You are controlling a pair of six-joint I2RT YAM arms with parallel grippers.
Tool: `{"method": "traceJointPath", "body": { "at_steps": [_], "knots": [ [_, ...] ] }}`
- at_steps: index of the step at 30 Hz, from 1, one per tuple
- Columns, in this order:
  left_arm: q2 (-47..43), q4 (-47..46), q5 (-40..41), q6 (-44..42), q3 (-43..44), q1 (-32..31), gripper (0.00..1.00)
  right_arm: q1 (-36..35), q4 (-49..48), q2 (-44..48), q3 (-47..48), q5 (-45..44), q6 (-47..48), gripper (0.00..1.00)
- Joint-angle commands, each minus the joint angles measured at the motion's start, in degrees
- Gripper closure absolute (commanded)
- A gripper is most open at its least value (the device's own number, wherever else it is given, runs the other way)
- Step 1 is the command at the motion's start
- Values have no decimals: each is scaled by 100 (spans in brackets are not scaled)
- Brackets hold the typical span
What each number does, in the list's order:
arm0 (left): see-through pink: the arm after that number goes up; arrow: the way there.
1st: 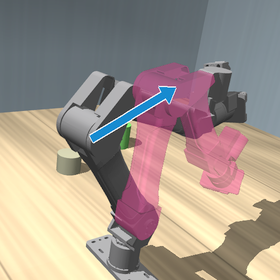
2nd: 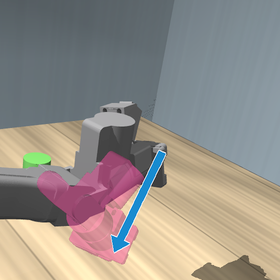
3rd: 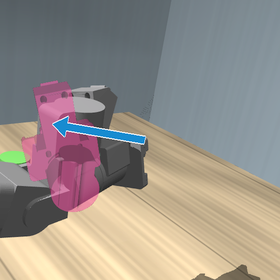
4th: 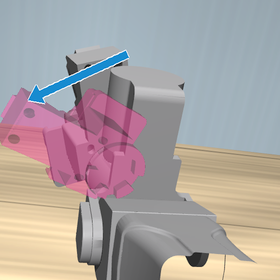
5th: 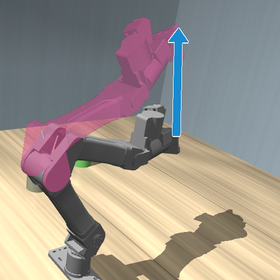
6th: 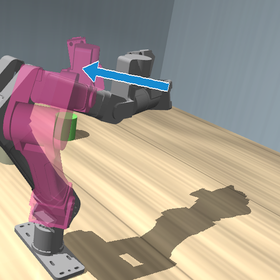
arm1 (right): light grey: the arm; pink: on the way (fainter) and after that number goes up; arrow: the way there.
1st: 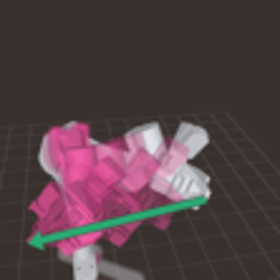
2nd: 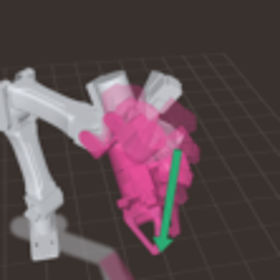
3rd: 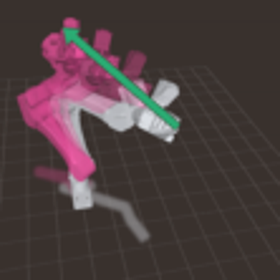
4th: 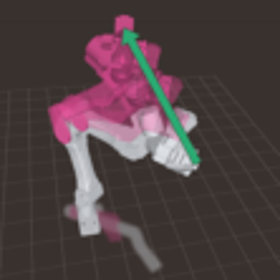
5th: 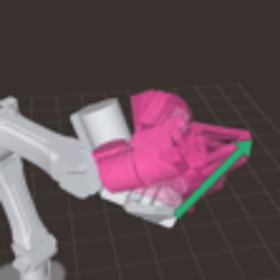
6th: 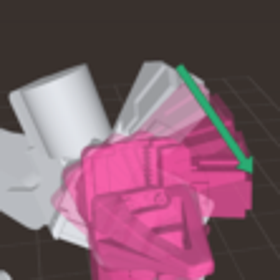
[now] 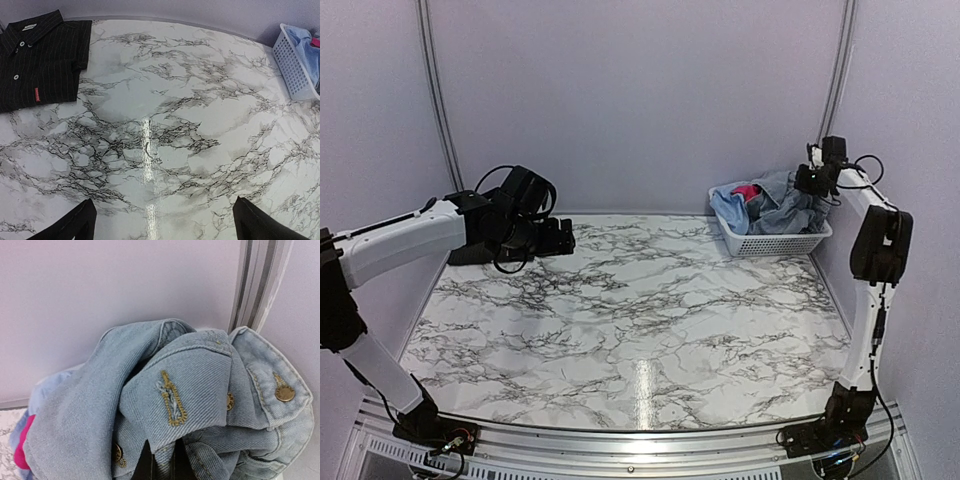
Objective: Fold and stack the mixed laundry pile
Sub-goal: Pick up the crumpled skirt from the bin.
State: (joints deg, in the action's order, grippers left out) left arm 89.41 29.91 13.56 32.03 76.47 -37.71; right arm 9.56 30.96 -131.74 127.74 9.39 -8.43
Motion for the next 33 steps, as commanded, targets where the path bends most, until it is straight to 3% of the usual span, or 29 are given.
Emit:
{"method": "traceJointPath", "body": {
  "at_steps": [1, 13, 25, 33],
  "knots": [
    [64, 103, -66, -128, 178, 27, 1, -25, -740, 946, 306, 188, -182, 100],
    [-12, 83, -57, -247, 50, 66, 1, 2, -1089, 968, 923, 4, -286, 100],
    [-66, 50, -145, -367, -66, 202, 1, -15, -1244, 1019, 403, 840, -288, 100],
    [-42, 36, -259, -421, -15, 271, 1, 11, -1503, 1445, 970, 642, -306, 100]
  ]
}}
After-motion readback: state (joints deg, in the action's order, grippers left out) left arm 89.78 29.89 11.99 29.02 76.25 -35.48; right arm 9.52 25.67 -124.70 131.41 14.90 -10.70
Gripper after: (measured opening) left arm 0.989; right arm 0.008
